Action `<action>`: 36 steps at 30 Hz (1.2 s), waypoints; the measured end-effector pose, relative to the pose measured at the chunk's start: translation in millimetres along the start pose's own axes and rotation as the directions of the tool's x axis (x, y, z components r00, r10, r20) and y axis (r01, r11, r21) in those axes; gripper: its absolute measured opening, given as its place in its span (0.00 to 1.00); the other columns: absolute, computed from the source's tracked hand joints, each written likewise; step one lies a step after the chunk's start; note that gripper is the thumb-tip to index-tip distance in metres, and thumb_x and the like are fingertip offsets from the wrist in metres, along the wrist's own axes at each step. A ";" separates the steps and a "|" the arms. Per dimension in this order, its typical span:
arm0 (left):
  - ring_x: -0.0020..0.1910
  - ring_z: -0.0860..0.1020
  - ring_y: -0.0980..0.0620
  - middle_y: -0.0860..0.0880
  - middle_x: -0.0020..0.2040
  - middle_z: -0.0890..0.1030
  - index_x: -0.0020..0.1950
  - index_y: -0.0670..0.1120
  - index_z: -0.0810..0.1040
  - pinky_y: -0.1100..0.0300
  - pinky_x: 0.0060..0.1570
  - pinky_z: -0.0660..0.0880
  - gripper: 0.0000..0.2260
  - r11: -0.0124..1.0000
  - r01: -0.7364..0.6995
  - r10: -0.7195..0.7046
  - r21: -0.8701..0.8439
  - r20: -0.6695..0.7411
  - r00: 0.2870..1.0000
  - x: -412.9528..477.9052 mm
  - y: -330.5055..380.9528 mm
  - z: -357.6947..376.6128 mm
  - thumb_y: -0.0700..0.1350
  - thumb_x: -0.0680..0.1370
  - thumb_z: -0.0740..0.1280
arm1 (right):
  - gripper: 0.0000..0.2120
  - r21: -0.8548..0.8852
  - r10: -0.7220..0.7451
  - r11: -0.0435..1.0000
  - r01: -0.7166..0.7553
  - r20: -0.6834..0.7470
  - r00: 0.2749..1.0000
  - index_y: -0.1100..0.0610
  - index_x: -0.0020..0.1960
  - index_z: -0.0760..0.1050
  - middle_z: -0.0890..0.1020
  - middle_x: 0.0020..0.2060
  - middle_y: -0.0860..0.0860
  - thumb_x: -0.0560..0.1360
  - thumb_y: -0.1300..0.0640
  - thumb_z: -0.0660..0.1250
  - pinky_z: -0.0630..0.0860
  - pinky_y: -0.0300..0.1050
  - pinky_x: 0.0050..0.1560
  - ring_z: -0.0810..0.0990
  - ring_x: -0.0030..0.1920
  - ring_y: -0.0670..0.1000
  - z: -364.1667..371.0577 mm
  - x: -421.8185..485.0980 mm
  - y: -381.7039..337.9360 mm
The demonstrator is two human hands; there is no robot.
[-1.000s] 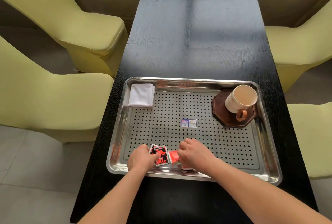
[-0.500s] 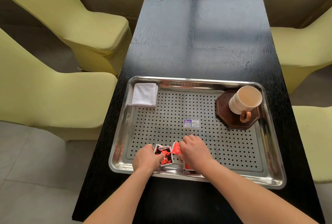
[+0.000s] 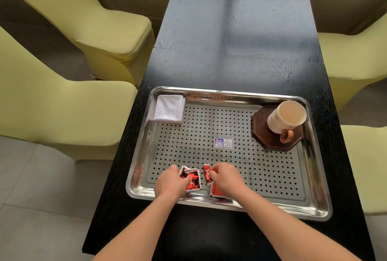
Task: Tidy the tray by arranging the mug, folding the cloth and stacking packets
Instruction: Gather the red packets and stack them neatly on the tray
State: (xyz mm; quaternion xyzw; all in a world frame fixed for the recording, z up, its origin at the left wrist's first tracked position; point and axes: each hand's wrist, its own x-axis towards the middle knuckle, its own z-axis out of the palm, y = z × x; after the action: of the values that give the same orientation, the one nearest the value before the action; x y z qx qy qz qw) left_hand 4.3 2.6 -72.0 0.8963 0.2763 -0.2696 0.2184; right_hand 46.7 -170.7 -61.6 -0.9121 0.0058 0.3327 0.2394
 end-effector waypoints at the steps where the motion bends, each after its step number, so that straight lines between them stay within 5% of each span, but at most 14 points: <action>1: 0.43 0.78 0.53 0.52 0.45 0.79 0.53 0.50 0.73 0.58 0.35 0.69 0.16 1.000 -0.002 0.002 0.002 0.001 1.000 0.0 -0.3 -0.2 0.60 0.76 0.70 | 0.12 -0.063 -0.030 0.998 0.025 -0.069 0.997 0.58 0.53 0.81 0.84 0.42 0.52 0.79 0.53 0.61 0.78 0.49 0.47 0.81 0.43 0.53 0.9 0.1 -0.3; 4: 0.44 0.79 0.52 0.51 0.46 0.80 0.55 0.49 0.74 0.57 0.37 0.73 0.17 0.999 -0.004 0.004 0.032 -0.006 1.000 -1.6 1.6 -1.2 0.61 0.76 0.69 | 0.13 -0.056 -0.046 0.998 0.036 -0.200 0.979 0.57 0.59 0.75 0.84 0.47 0.53 0.80 0.51 0.62 0.77 0.49 0.47 0.81 0.48 0.55 3.5 -0.8 -3.3; 13: 0.47 0.78 0.50 0.50 0.50 0.80 0.58 0.48 0.72 0.57 0.38 0.71 0.21 0.996 -0.050 0.055 0.071 -0.079 0.995 -6.3 4.1 -1.2 0.62 0.76 0.69 | 0.13 -0.090 -0.085 0.993 0.076 -0.102 0.991 0.52 0.62 0.80 0.85 0.53 0.53 0.79 0.57 0.66 0.77 0.48 0.55 0.81 0.55 0.54 18.6 -6.3 1.8; 18: 0.43 0.79 0.51 0.51 0.46 0.80 0.56 0.48 0.72 0.59 0.34 0.70 0.20 0.990 -0.090 0.101 0.106 -0.101 0.990 -7.2 2.1 1.4 0.62 0.76 0.68 | 0.10 -0.009 -0.099 0.995 0.099 -0.203 0.974 0.50 0.58 0.80 0.81 0.52 0.47 0.77 0.55 0.68 0.78 0.46 0.51 0.80 0.53 0.49 12.7 -10.7 13.3; 23: 0.40 0.75 0.52 0.53 0.39 0.75 0.53 0.47 0.72 0.59 0.36 0.68 0.16 0.989 -0.122 0.131 0.088 -0.110 0.985 -7.1 0.9 2.5 0.59 0.77 0.69 | 0.24 -0.364 -0.243 0.907 0.210 -0.046 0.969 0.47 0.66 0.71 0.72 0.58 0.47 0.71 0.50 0.72 0.77 0.47 0.52 0.70 0.58 0.50 6.7 -15.1 31.7; 26: 0.40 0.76 0.52 0.53 0.39 0.75 0.50 0.48 0.70 0.58 0.38 0.69 0.14 0.988 -0.133 0.140 0.073 -0.106 0.984 -7.9 1.4 2.3 0.57 0.78 0.69 | 0.24 -0.408 -0.236 0.892 0.193 -0.057 0.970 0.48 0.65 0.71 0.72 0.57 0.48 0.71 0.53 0.73 0.77 0.48 0.55 0.70 0.58 0.51 9.6 -13.7 33.6; 31: 0.42 0.77 0.52 0.52 0.44 0.79 0.54 0.48 0.72 0.59 0.37 0.69 0.13 0.990 -0.124 0.130 0.062 -0.096 0.987 -8.5 0.7 2.2 0.55 0.78 0.69 | 0.13 -0.296 -0.152 0.947 0.125 -0.069 0.986 0.50 0.57 0.78 0.78 0.51 0.48 0.73 0.55 0.71 0.77 0.48 0.52 0.75 0.56 0.52 0.0 -8.7 32.5; 34: 0.41 0.77 0.52 0.52 0.44 0.79 0.52 0.49 0.72 0.59 0.36 0.70 0.13 0.991 -0.117 0.122 0.066 -0.086 0.989 -7.7 1.0 -0.4 0.56 0.78 0.70 | 0.03 -0.022 -0.068 0.998 0.067 -0.067 0.995 0.50 0.48 0.80 0.80 0.44 0.45 0.75 0.55 0.70 0.78 0.41 0.40 0.80 0.46 0.47 -15.3 -8.7 34.7; 36: 0.42 0.78 0.52 0.52 0.44 0.79 0.51 0.49 0.72 0.59 0.36 0.70 0.13 0.992 -0.112 0.117 0.061 -0.086 0.989 -8.3 1.2 -1.2 0.56 0.78 0.70 | 0.04 0.103 -0.075 0.990 0.095 -0.187 0.980 0.49 0.44 0.78 0.78 0.39 0.43 0.75 0.53 0.72 0.72 0.35 0.35 0.78 0.40 0.43 -21.7 -12.8 34.9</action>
State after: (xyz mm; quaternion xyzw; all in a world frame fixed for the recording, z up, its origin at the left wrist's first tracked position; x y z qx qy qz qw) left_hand -0.4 -0.7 -65.8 0.9277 0.2260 -0.2237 0.1955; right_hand 43.9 -213.1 -54.6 -0.9234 0.0073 0.2364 0.3023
